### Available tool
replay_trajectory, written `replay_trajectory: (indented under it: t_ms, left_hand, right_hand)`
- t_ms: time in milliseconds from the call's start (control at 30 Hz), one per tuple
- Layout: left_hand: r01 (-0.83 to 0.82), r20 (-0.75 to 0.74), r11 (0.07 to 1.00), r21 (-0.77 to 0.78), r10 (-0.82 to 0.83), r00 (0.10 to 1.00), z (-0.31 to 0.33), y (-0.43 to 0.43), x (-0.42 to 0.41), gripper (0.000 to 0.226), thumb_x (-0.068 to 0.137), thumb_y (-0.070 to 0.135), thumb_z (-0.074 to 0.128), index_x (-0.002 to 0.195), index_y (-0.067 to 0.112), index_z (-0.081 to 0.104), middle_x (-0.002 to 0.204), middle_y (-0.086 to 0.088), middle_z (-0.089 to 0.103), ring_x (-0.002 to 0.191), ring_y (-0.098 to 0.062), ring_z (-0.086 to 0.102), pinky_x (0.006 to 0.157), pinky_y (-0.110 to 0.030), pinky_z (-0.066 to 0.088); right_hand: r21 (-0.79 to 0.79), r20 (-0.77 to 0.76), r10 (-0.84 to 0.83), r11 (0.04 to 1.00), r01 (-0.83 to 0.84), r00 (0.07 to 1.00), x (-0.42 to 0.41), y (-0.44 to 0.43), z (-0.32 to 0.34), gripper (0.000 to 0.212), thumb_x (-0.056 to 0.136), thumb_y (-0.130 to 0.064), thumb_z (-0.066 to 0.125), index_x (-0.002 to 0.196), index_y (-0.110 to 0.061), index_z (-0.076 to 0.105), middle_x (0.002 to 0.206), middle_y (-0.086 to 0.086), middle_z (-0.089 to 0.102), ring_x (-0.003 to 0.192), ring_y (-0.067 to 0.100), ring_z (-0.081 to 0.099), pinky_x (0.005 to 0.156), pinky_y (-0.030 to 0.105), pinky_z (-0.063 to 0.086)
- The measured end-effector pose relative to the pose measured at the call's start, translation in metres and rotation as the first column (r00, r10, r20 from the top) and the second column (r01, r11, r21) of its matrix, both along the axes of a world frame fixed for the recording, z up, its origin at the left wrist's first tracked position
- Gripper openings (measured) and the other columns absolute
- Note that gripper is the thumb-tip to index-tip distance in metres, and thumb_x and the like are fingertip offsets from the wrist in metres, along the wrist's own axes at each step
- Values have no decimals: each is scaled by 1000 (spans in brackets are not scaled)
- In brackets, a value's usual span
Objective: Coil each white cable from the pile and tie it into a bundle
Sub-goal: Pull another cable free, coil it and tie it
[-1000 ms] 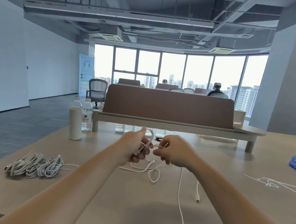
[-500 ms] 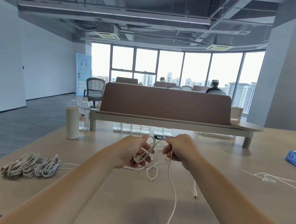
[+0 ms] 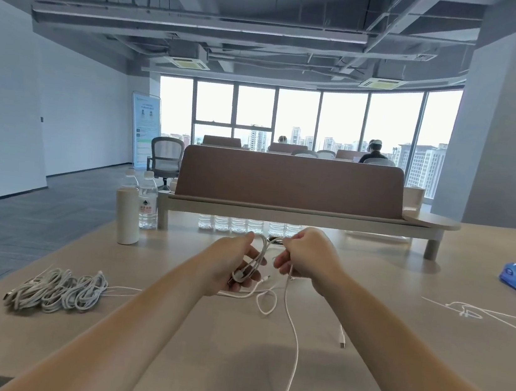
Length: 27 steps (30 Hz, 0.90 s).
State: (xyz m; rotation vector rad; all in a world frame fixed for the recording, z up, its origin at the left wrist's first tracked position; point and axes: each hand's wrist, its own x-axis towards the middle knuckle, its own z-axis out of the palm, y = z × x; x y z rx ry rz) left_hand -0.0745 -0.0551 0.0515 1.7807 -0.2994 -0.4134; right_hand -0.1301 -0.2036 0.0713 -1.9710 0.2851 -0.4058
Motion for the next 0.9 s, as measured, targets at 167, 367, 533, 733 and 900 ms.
replay_trajectory:
  t_ms: [167,367,533,733,900]
  left_hand:
    - [-44,1,998,-50,44,999,2,5,6,60,106,51,30,93,9,70,69,-10,64,54,-19,51,52,-24,33]
    - [-134,-38,989,-58,132,990,0,14,18,56,106,50,32,90,10,67,67,-9,61,51,-18,49,53,-24,31]
    - [-108,-52,993,-41,105,993,-5,17,20,56,106,48,32,100,6,69,69,-11,63,53,-19,51,53,-24,33]
    - [38,-28,999,11,-38,999,-9,9,12,63,106,52,31,112,2,69,79,-14,70,58,-20,58,58,-27,37]
    - [19,-62,1000,-15,-20,998,-4,2,6,59,107,49,30,110,2,66,73,-14,69,52,-20,55,54,-25,35]
  right_hand:
    - [97,-62,-26,995,32,998,2,-10,-5,18,101,-18,52,91,-5,57,57,9,65,39,14,51,48,19,41]
    - [176,-145,26,984,0,989,8,-18,-11,13,88,3,62,76,-1,65,69,13,67,44,13,51,51,20,44]
    - [256,-135,-1,966,36,991,7,-19,-11,14,97,-1,57,84,3,62,66,13,68,44,15,61,48,22,52]
    - [304,0,-78,950,74,997,8,-6,-7,20,97,-8,60,78,-1,59,62,13,67,40,15,57,44,22,49]
    - [158,85,-49,987,36,995,7,8,-10,18,97,-15,61,82,-9,67,62,5,64,50,15,52,51,24,43]
